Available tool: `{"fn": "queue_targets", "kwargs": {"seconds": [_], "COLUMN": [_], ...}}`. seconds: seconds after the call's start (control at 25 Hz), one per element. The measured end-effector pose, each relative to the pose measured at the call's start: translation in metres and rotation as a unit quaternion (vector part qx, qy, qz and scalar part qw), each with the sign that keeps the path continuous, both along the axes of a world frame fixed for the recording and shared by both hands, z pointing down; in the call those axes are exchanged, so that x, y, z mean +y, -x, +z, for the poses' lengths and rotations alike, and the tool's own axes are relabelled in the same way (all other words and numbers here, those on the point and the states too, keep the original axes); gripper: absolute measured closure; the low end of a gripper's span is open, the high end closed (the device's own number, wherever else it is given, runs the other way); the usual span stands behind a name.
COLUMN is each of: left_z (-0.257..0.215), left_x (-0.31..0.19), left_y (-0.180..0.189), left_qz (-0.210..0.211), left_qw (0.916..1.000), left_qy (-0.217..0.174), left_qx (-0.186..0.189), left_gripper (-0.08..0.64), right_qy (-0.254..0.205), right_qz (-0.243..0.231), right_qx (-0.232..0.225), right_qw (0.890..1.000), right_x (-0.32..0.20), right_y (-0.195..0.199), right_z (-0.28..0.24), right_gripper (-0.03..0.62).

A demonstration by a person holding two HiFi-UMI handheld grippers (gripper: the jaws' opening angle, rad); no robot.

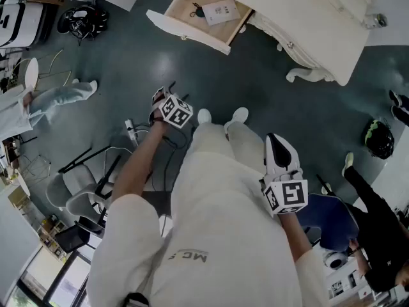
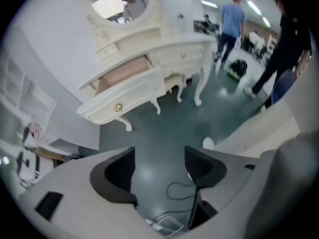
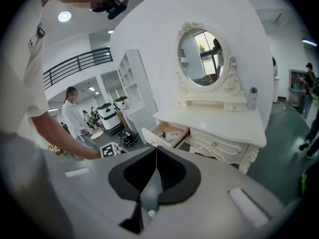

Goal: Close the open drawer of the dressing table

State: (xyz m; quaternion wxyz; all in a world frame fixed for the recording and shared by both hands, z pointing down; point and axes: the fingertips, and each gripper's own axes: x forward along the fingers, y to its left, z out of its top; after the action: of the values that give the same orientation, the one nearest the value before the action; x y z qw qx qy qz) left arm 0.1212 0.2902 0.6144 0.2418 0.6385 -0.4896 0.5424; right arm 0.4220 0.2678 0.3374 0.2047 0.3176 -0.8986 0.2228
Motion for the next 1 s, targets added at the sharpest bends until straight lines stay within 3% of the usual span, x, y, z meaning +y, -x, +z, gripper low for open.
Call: {"fn": "queue_targets", "kwargs": {"seconds": [0.08, 0.2, 0.28, 0.4, 0.52, 0.6, 0.68, 1.0], "left_z": [-0.051, -0.126, -0.177, -0.239, -0.273, -0.283, -0.284, -0.289], "left_x": [0.036, 0.074, 0.087, 0.109, 0.13, 0.144, 0.154, 0.172], "left_y": [-0.033, -0.07, -0.08, -0.081, -0.073, -0.068, -0.061, -0.032], "left_qz": [-0.071, -0.144, -0.154, -0.183, -0.251, -0.28, -0.285, -0.297], "left_qw": [0.9912, 0.9574, 0.9396, 0.9099, 0.8697, 0.8489, 0.8423, 0.85], "left_qy": [-0.041, -0.116, -0.181, -0.252, -0.288, -0.297, -0.303, -0.319], "left_qx": [0.104, 0.221, 0.246, 0.274, 0.313, 0.336, 0.343, 0.297], "left_gripper": [0.247, 0.405, 0.497, 0.546, 0.551, 0.551, 0.551, 0.551], "right_qy": [-0.004, -0.006, -0.011, -0.016, -0.016, -0.023, -0.034, -0.045], "right_qz": [-0.011, -0.022, -0.033, -0.057, -0.068, -0.074, -0.082, -0.135], "right_qx": [0.0, -0.004, -0.01, -0.024, -0.032, -0.027, -0.02, -0.038], "right_qw": [1.0, 1.0, 0.999, 0.998, 0.997, 0.997, 0.996, 0.989], "right_x": [0.014, 0.03, 0.044, 0.071, 0.095, 0.112, 0.128, 0.152], "right_y": [0.02, 0.049, 0.076, 0.117, 0.142, 0.155, 0.168, 0.201], "right_z": [-0.004, -0.008, -0.011, -0.013, -0.016, -0.018, -0.019, -0.031], "right_gripper": [0.594, 0.592, 0.594, 0.592, 0.592, 0.592, 0.592, 0.592]}}
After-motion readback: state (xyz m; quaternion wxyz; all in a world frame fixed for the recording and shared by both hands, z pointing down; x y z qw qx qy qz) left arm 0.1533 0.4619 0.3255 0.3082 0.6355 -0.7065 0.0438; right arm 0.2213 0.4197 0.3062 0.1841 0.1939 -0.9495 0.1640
